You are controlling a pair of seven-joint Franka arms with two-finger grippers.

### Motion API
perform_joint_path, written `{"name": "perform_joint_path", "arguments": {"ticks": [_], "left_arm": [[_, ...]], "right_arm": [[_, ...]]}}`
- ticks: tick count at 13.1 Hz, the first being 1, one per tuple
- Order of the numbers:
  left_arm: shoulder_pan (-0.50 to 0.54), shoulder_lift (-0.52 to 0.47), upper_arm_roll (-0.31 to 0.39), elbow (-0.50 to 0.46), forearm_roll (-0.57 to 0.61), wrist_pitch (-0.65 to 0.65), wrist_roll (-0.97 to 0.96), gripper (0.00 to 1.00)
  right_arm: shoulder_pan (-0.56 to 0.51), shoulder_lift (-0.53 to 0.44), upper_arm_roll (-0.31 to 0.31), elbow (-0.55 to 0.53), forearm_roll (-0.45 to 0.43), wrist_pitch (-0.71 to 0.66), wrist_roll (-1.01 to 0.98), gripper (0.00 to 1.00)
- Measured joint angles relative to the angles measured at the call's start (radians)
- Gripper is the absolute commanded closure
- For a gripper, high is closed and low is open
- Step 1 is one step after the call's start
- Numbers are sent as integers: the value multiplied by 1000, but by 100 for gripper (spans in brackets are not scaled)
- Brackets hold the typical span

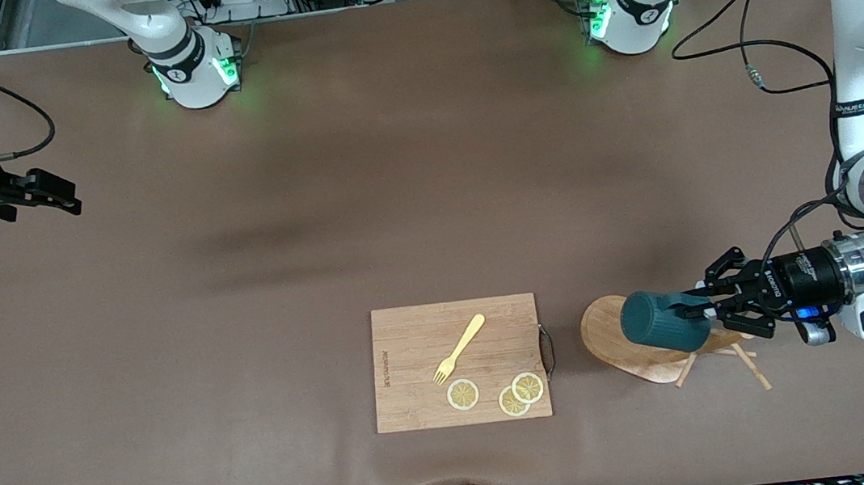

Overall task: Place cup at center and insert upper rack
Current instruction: 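Hold the mug on the peg with the left gripper, settling it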

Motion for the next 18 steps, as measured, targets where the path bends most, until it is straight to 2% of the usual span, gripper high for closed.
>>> {"name": "perform_joint_path", "arguments": {"ticks": [18], "left_arm": [[63, 42, -2, -4, -4, -76, 108, 100]], "right_arm": [[0, -4, 0, 1, 12, 6, 0, 0]]}}
